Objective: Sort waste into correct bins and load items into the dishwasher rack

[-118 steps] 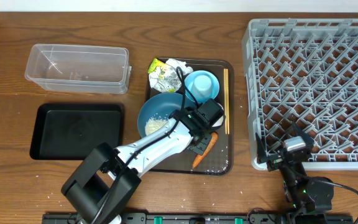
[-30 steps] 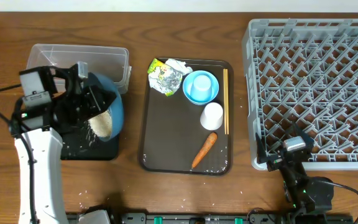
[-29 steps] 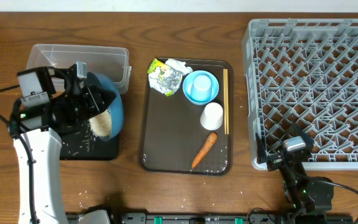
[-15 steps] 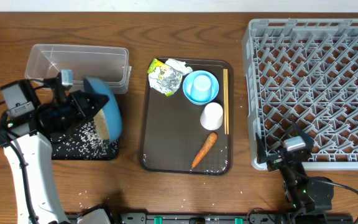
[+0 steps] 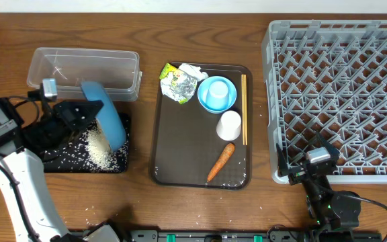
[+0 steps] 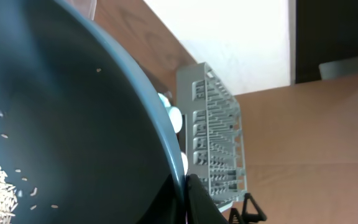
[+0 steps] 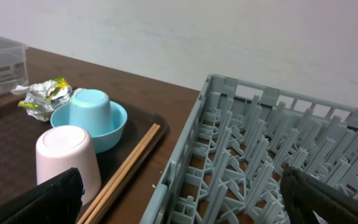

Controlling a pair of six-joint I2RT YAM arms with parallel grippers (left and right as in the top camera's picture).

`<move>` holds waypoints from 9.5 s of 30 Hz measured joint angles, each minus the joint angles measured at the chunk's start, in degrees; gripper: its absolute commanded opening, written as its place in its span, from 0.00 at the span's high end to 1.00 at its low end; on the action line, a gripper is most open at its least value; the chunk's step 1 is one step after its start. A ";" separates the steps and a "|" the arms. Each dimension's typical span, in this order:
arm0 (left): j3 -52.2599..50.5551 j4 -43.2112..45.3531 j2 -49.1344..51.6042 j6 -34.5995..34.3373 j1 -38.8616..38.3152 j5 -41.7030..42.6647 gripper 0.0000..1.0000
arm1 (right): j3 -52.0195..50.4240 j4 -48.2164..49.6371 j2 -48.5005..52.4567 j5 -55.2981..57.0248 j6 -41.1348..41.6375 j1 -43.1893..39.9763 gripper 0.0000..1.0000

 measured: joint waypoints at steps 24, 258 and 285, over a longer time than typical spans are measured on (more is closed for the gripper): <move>-0.09 -4.52 1.49 1.05 9.14 7.69 0.94 | 0.00 0.00 0.00 0.00 0.00 0.00 0.01; 0.68 -9.75 -7.13 -31.80 -13.16 -72.65 0.04 | 84.59 -50.18 98.18 0.63 19.58 21.79 0.01; 0.68 -9.75 -7.13 -31.80 -13.16 -72.65 0.04 | 84.67 -53.09 109.63 9.64 29.51 25.66 0.19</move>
